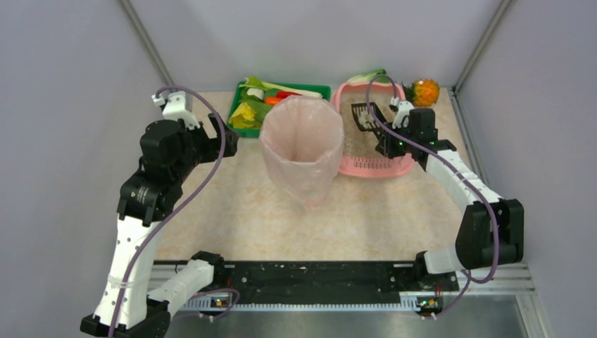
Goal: Clean the litter box
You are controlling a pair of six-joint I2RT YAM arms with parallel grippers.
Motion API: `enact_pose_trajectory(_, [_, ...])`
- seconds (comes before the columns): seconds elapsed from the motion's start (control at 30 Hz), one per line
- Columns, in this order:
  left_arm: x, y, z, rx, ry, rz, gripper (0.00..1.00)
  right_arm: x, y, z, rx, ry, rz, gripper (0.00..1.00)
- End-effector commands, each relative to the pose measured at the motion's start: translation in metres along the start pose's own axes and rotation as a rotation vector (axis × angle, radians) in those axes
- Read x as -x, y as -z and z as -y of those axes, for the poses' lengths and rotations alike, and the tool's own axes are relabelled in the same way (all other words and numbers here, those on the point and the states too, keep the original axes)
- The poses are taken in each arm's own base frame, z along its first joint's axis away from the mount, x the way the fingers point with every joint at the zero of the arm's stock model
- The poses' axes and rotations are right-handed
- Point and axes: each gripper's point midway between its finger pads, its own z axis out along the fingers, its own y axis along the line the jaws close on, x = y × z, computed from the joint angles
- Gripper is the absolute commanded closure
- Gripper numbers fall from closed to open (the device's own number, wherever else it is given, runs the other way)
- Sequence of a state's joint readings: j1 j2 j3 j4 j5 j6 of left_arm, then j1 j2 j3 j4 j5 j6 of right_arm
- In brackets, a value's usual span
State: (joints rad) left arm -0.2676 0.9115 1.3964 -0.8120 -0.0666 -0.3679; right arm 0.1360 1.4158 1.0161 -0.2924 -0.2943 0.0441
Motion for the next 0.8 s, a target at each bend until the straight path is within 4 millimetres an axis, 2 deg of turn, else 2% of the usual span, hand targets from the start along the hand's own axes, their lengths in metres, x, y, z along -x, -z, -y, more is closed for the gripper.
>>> enact_pose_trajectory(0.0, [0.016,0.001,0.009,-0.041,0.012,0.064,0.01,0.031,0.02,-0.015,0.032,0.049,0.085,1.0])
enact_pose_trajectory(0.03, [0.016,0.002,0.009,-0.044,0.012,0.065,0.01,0.034,0.022,-0.023,0.074,0.045,0.108,1.0])
enact_pose_trajectory(0.13, [0.017,0.001,0.01,-0.048,0.01,0.066,0.01,0.036,0.025,-0.012,-0.055,0.088,0.106,1.0])
enact_pose_trajectory(0.23, [0.016,0.001,0.011,-0.054,0.013,0.065,0.01,0.035,0.027,-0.019,-0.034,0.147,0.089,1.0])
enact_pose_trajectory(0.3, [0.015,0.0,0.011,-0.056,0.013,0.064,0.01,0.033,0.029,-0.01,-0.137,0.185,0.071,1.0])
enact_pose_trajectory(0.4, [0.015,0.001,0.012,-0.059,0.016,0.063,0.01,0.04,0.031,-0.029,-0.009,0.161,0.115,1.0])
enact_pose_trajectory(0.5, [0.014,0.002,0.011,-0.056,0.015,0.065,0.01,0.041,0.033,-0.012,-0.149,0.155,0.107,1.0])
enact_pose_trajectory(0.6, [0.015,0.005,0.01,-0.052,0.013,0.07,0.01,0.04,0.032,-0.022,-0.087,0.187,0.086,1.0])
enact_pose_trajectory(0.7, [0.014,0.006,0.007,-0.041,0.009,0.07,0.01,0.046,0.042,0.005,-0.265,0.171,0.112,1.0])
enact_pose_trajectory(0.73, [0.013,0.007,0.007,-0.04,0.01,0.07,0.01,0.046,0.044,0.01,-0.295,0.185,0.104,1.0])
enact_pose_trajectory(0.77, [0.013,0.007,0.007,-0.043,0.013,0.07,0.01,0.047,0.044,0.004,-0.264,0.21,0.103,1.0])
